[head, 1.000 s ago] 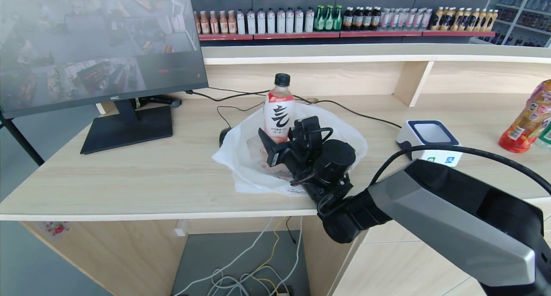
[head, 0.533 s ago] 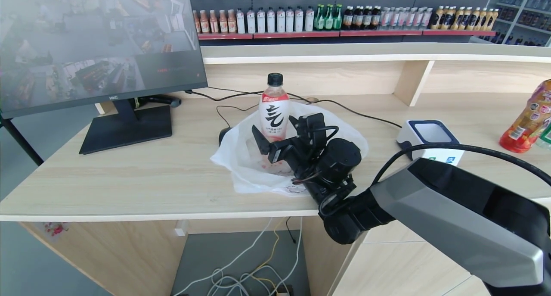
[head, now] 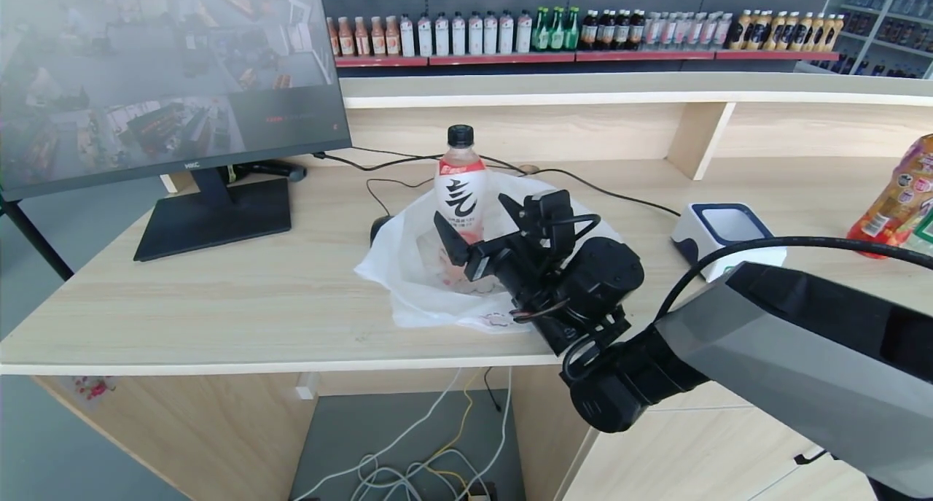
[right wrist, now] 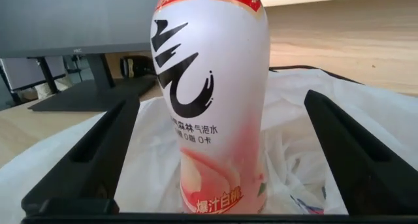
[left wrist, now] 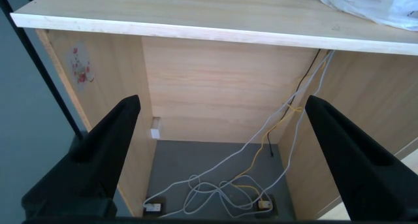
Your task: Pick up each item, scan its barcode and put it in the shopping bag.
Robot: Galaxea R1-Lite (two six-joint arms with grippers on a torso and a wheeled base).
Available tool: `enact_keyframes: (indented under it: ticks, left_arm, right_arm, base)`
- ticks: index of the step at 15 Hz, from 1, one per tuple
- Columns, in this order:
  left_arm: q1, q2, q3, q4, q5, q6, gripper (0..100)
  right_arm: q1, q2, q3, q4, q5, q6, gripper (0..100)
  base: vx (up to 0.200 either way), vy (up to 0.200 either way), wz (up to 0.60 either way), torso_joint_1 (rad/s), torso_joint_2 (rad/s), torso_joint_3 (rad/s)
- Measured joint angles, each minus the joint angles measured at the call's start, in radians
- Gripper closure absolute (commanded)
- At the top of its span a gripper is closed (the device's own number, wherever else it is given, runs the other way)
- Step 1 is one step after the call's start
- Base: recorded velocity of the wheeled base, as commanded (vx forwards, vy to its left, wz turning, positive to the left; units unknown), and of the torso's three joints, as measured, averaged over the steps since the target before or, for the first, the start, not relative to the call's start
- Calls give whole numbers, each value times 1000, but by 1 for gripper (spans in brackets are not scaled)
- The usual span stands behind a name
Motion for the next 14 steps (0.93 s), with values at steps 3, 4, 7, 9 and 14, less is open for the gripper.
enact_keyframes:
  ticks: [3,4,7,9,14]
  left_arm:
    - [0,0,0,0,0,0,0]
    - [0,0,0,0,0,0,0]
    - [0,0,0,0,0,0,0]
    - [0,0,0,0,0,0,0]
    - [0,0,0,0,0,0,0]
  right_arm:
    - [7,-61,121,-15,4,4,0]
    - [11,-83,170,-14,4,3,0]
    - [59,-169,309,-14,-1,-9,0]
    - [105,-238,383,-14,-5,-18,0]
    - [173,-418,612,-14,-11,-9,0]
  base:
    - [0,0,0,0,0,0]
    - [0,0,0,0,0,0]
    - [0,0,0,0,0,0]
    - [0,0,0,0,0,0]
    - [0,0,0,0,0,0]
